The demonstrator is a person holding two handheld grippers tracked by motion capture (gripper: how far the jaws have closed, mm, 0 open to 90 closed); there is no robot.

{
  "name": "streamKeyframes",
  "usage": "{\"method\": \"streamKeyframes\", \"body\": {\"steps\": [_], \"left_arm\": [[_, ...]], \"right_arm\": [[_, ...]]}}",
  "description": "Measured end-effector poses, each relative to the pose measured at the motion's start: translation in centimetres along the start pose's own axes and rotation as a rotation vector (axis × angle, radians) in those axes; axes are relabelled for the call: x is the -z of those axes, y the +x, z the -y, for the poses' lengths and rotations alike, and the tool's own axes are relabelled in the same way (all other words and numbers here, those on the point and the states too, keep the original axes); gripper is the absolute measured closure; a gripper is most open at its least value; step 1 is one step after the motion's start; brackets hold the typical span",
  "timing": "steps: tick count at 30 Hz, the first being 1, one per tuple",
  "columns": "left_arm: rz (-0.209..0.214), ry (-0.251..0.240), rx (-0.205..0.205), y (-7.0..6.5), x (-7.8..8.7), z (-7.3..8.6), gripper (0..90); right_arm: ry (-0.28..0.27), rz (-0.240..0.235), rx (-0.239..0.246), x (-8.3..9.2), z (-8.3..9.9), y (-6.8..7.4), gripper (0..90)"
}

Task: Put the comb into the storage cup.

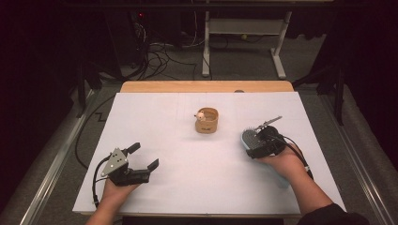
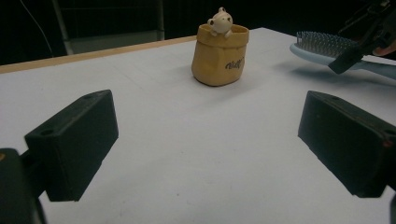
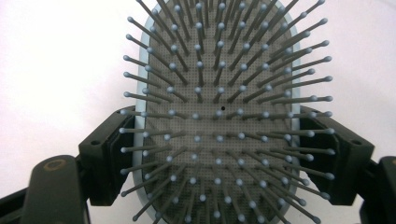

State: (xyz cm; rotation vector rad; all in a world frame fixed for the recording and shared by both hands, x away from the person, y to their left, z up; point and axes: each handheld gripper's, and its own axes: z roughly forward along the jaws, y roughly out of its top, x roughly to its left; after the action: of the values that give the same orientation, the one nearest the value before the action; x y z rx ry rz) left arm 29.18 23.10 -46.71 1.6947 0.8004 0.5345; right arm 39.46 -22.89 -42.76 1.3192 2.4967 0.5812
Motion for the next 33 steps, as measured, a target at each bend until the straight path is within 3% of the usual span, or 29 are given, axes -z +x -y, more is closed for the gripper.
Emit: {"method": "streamKeyframes", "body": {"steps": [11,28,33], "left_arm": [[-0.001,0.003,0.007,0.0,-0.1,0.0,5.6],[0.001,-0.002,0.010,-0.1,-0.1,0.0,5.6],[0.002,0.001,0.009,0.0,-0.2,0.0,5.6]], "right_arm": [[-0.122,0.000,0.013,1.7,-0.2,1.1,20.5],[-0.325,-0.008,-0.034,2.1,0.0,2.2,20.5],[-0.398,0.017,-0.042,2.5,0.0,2.5,20.5]]}}
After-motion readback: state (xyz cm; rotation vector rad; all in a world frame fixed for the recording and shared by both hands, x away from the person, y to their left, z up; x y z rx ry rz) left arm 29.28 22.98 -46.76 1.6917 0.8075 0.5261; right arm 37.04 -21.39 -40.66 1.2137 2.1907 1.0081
